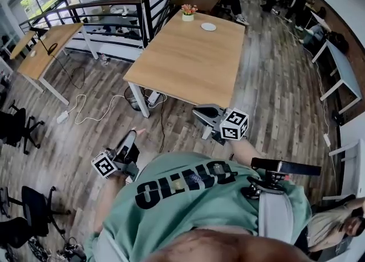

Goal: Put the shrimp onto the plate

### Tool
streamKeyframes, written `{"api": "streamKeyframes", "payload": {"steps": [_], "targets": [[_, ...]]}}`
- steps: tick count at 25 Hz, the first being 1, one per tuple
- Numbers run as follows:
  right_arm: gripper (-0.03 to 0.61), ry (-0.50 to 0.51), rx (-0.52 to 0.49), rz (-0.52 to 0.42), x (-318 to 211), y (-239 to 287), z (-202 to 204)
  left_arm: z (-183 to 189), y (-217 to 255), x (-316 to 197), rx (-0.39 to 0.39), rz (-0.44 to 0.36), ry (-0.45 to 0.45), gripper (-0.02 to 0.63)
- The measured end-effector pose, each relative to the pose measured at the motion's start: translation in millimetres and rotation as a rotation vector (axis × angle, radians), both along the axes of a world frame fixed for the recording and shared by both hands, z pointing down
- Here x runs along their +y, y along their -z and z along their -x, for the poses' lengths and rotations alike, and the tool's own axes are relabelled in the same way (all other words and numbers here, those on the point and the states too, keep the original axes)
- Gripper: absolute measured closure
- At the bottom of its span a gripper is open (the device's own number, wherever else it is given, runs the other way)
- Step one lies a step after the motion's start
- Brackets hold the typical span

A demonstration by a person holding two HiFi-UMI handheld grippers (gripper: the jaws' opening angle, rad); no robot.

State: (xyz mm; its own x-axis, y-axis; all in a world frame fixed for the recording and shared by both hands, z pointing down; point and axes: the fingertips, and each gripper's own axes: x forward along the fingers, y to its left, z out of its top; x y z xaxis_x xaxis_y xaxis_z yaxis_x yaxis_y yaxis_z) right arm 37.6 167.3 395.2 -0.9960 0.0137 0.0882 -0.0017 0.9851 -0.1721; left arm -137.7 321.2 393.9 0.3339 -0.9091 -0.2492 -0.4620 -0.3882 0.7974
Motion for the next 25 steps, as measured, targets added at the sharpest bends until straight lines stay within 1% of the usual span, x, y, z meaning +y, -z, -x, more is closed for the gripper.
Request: {"api": "streamKeyframes", "payload": {"steps": [3,6,7,10,13,18,21,23,25], "targets": [[0.571,0.026,-0.028,-0.003,-40,5,-11,-17,5,-35,-0.006,0.005,0.027,0.584],[0.571,0.031,-0.041,0.016,-76,-1,-28,-37,4,-67,-0.066,0.012,0.032,0.584],[0.571,0.029,-0.044,0.026,-87,-5,-33,-43,4,-76,-0.070,0.016,0.031,0.584],[0.571,0.023,-0.052,0.064,-114,-19,-44,-57,2,-101,-0.032,0.042,0.030,0.584],[0.571,0.010,-0.055,0.084,-141,-25,-49,-62,-1,-128,-0.033,0.055,0.022,0.584],[0.571,-0.034,-0.047,0.096,-167,-33,-50,-53,-8,-161,-0.014,0.066,-0.016,0.584],[0.571,-0.067,-0.025,0.096,-176,-41,-40,-37,-17,-177,0.004,0.054,-0.047,0.584],[0.571,-0.100,-0.012,0.079,-182,-40,-33,-25,-21,-190,0.012,0.037,-0.087,0.584],[0.571,-0.140,-0.006,0.060,-189,-36,-20,-5,-22,-202,0.017,0.019,-0.125,0.584]]}}
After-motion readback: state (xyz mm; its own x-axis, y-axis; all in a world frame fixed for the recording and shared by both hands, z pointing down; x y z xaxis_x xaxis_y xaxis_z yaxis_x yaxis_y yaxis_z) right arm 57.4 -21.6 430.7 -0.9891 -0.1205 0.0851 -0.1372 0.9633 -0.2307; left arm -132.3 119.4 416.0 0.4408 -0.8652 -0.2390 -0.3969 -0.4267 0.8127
